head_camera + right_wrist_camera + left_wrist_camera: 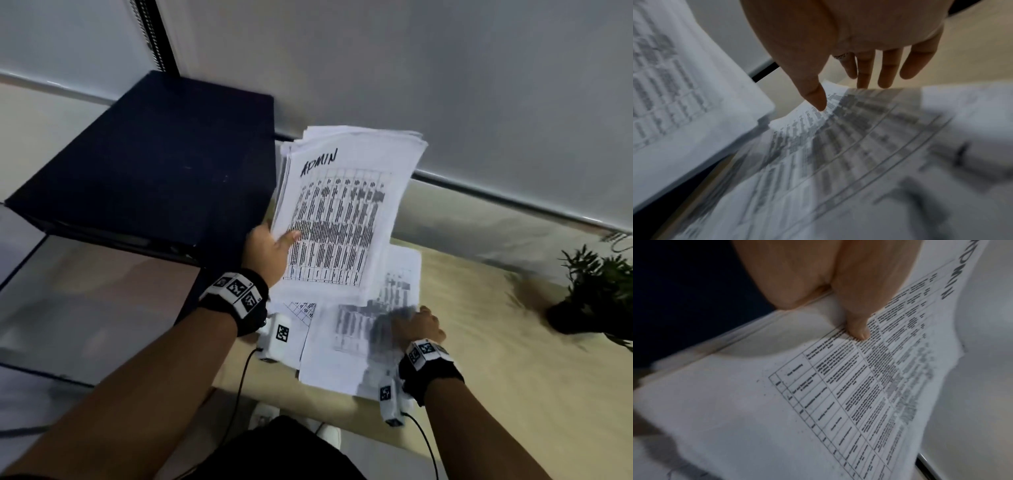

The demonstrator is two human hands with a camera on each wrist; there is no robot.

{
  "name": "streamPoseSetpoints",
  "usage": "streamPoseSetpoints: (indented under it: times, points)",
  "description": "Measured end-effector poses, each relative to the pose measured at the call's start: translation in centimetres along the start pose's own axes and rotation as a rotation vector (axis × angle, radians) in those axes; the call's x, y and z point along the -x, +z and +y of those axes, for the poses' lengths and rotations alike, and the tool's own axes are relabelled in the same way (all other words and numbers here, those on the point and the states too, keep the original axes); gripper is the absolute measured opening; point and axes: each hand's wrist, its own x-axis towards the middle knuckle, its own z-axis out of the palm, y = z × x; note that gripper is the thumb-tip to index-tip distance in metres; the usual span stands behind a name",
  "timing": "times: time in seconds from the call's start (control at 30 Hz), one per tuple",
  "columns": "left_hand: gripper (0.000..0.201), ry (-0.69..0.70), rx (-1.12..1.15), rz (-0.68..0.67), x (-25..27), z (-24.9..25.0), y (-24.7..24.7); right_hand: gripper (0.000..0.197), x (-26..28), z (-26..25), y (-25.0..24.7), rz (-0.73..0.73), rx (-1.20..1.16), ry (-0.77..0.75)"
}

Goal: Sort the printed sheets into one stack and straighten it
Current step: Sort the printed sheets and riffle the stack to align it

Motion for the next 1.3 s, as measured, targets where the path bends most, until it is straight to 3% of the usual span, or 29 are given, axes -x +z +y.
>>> streamPoseSetpoints:
  times: [0.1,0.27,0.57,0.8,0.93,1.03,1.17,1.3]
  points:
    - [0.025,0.031,0.029,0.028,0.4,0.8,-0.4,0.061,0.6,-1.0,1.7,-0.001,0.093,-0.076]
    - [0.020,0.036,0.025,0.028,1.0,0.8,-0.8,0.093,2.4,-2.7,3.0,-0.022,0.093,0.034]
    - [0.018,0.009,0.081,0.019,0.2,-0.3,-1.0,0.107,1.9,-3.5,4.4,0.017,0.103,0.009]
    - [0.022,0.045,0.110,0.042,-0.2,0.1,-1.8,0.098,2.8,-4.3,5.5,-0.028,0.050,0.017]
    - [0.021,0.024,0.115,0.041,-0.3,0.2,-1.9,0.051,2.3,-4.1,4.7,-0.108,-0.146,-0.046]
    - [0.019,-0.057,0.090,0.001,-0.7,-0.8,-1.8,0.029,2.9,-3.6,1.7,-0.031,-0.162,-0.117]
    - [0.026,-0.266,-0.074,-0.126,-0.7,-3.7,-0.8,0.029,3.4,-2.7,-4.7,0.221,-0.098,-0.262]
    - [0.070,-0.481,-0.335,-0.291,0.3,-6.8,0.1,0.036,4.4,-3.5,-10.8,0.439,-0.222,-0.381]
